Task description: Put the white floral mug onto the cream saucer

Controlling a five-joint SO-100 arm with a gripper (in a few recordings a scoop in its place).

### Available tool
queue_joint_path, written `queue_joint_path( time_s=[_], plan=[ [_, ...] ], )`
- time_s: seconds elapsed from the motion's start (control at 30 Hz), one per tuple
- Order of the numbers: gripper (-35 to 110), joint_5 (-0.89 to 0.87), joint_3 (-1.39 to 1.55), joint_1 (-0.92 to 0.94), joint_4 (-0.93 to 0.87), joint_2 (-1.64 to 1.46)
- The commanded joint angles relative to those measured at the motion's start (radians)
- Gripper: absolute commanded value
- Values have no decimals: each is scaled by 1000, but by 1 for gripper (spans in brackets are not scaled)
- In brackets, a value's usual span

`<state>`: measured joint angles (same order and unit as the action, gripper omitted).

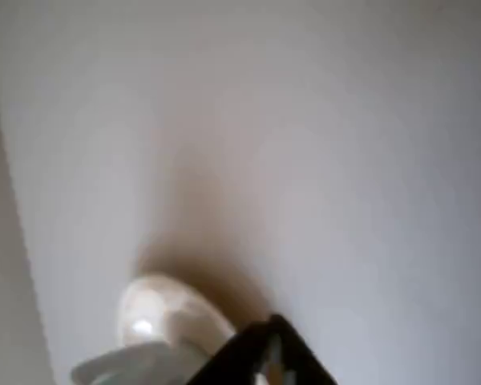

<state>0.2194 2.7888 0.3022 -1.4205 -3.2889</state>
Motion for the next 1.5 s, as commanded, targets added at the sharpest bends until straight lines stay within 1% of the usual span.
queue_joint_path(
  time_s=[0.0,0.23,1.47],
  plan=[
    [-2,6,160,-2,67,-5],
    [0,-5,161,11,66,-3],
    [0,-5,161,11,66,-3]
  ],
)
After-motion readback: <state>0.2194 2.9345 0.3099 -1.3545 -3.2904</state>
